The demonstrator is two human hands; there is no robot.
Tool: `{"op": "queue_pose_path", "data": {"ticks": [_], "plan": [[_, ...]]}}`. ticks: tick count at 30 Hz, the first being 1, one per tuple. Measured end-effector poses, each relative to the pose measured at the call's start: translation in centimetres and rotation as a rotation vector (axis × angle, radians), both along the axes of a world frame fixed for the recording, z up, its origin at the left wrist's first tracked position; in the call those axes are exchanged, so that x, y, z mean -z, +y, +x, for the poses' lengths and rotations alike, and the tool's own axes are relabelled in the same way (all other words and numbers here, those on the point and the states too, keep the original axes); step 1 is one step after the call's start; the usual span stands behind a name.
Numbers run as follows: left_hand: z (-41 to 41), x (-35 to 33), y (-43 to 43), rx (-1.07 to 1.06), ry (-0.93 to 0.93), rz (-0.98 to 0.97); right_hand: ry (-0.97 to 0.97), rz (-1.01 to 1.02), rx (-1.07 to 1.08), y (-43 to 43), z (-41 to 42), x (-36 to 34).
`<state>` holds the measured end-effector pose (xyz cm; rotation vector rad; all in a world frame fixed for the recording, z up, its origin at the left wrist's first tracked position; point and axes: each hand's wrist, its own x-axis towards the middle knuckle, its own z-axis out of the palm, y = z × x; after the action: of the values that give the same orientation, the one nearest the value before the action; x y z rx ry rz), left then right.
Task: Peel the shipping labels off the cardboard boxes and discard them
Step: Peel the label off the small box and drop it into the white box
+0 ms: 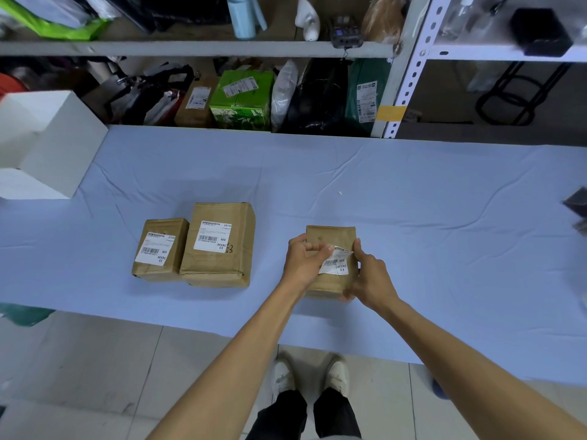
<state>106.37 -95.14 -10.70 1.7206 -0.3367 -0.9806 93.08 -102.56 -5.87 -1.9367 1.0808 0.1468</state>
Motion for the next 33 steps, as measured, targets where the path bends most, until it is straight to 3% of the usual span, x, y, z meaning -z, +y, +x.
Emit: {"op": "queue_pose_path", "data": {"ticks": [33], "plan": [[-0.3, -4.1, 1.2, 0.028, 0.008, 0.018, -0.014, 0.052, 0.005, -0.2, -0.2, 0.0]]}}
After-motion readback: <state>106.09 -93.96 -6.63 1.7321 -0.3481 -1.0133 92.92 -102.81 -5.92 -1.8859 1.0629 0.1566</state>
